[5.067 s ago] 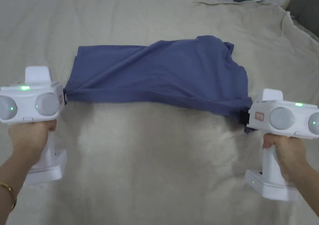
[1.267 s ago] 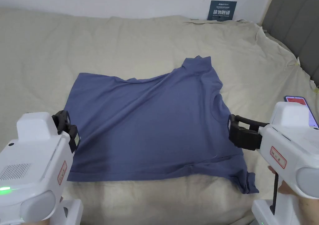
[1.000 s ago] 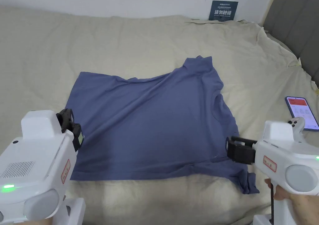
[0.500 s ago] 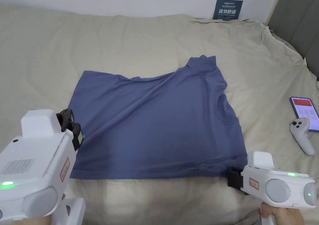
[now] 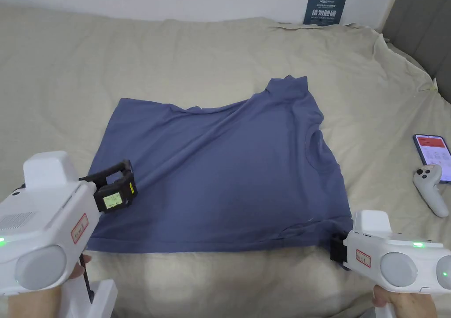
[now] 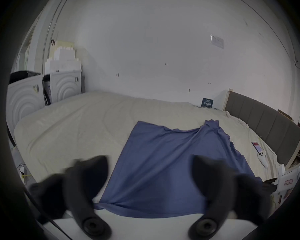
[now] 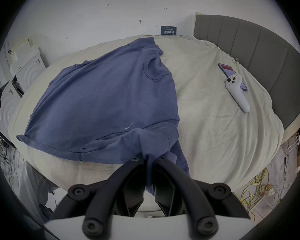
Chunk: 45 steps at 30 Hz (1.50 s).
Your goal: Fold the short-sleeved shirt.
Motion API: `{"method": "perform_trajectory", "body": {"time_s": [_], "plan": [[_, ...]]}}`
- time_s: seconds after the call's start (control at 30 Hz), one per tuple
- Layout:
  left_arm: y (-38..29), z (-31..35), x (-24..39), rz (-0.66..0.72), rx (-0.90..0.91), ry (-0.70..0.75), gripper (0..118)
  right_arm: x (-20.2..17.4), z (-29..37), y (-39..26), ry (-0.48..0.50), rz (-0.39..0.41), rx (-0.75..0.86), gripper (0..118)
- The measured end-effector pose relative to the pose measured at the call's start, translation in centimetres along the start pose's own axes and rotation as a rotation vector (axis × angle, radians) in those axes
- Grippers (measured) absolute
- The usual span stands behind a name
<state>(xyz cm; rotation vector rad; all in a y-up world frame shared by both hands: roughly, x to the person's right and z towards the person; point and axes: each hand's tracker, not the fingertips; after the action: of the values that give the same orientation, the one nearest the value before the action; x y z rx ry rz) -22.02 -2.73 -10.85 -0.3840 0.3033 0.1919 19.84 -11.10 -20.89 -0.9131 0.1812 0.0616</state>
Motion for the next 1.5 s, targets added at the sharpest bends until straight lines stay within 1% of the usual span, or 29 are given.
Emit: {"method": "perform_trajectory", "body": {"time_s": [0.07,0.1,0.3,0.47,0.57,0.7,0.77,0.8,0.83,0.87,0.9,0.93,0.97,1.07,1.2,1.33,1.5], "plan": [[-0.1,0.0,-0.5,0.01,0.003,0.008,118,0.5,-0.3,0.0,0.0,0.0,0.005,7],[0.0,-0.3,-0.9,0.019,-0.025,0.01,118,0.5,-0.3,0.1,0.001,-0.003,0.006,7],[-0.6,-2.8,-4.0,0.021,-0.246,0.058,118,0.6,-0.5,0.0,0.0,-0.005,0.007,7],[-2.3,-5.6,-6.9,0.0,-0.475,0.068,118,0.7,-0.7,0.0,-0.003,-0.005,0.004,7],[-3.4,-7.2,-7.6,-0.023,-0.567,0.083,117,0.6,-0.7,-0.1,-0.005,-0.008,0.001,7],[-4.1,-8.8,-7.8,-0.049,-0.613,0.087,98,0.6,-0.9,-0.1,-0.008,-0.006,-0.002,7],[-4.4,-9.4,-7.8,-0.051,-0.655,0.069,85,0.6,-1.0,-0.1,-0.01,-0.004,-0.004,7],[-4.7,-9.6,-7.6,-0.048,-0.679,0.068,76,0.6,-1.0,-0.1,-0.011,-0.004,-0.005,7],[-5.0,-9.8,-7.4,-0.056,-0.688,0.071,54,0.6,-1.1,-0.1,-0.01,-0.005,-0.004,7],[-5.2,-9.8,-7.3,-0.069,-0.695,0.074,36,0.6,-1.1,-0.1,-0.011,-0.005,-0.004,7],[-5.5,-9.9,-7.1,-0.082,-0.703,0.079,21,0.6,-1.1,-0.1,-0.011,-0.005,-0.005,7],[-5.7,-9.9,-6.9,-0.093,-0.706,0.078,13,0.6,-1.1,-0.1,-0.01,-0.005,-0.006,7],[-5.8,-9.8,-6.7,-0.098,-0.705,0.072,7,0.5,-0.9,-0.1,-0.01,-0.006,-0.006,7],[-5.7,-9.4,-6.7,-0.087,-0.689,0.078,0,0.5,-0.8,-0.1,-0.008,-0.009,-0.005,7],[-5.3,-8.0,-6.9,-0.059,-0.616,0.08,0,0.7,-0.3,0.2,0.001,-0.013,-0.005,7],[-3.7,-6.0,-7.3,0.032,-0.524,0.061,0,1.0,1.1,1.0,0.03,-0.033,0.004,7],[-1.0,-4.8,-7.9,0.127,-0.438,0.032,0,1.5,3.5,3.3,0.06,-0.031,0.044,7]]}}
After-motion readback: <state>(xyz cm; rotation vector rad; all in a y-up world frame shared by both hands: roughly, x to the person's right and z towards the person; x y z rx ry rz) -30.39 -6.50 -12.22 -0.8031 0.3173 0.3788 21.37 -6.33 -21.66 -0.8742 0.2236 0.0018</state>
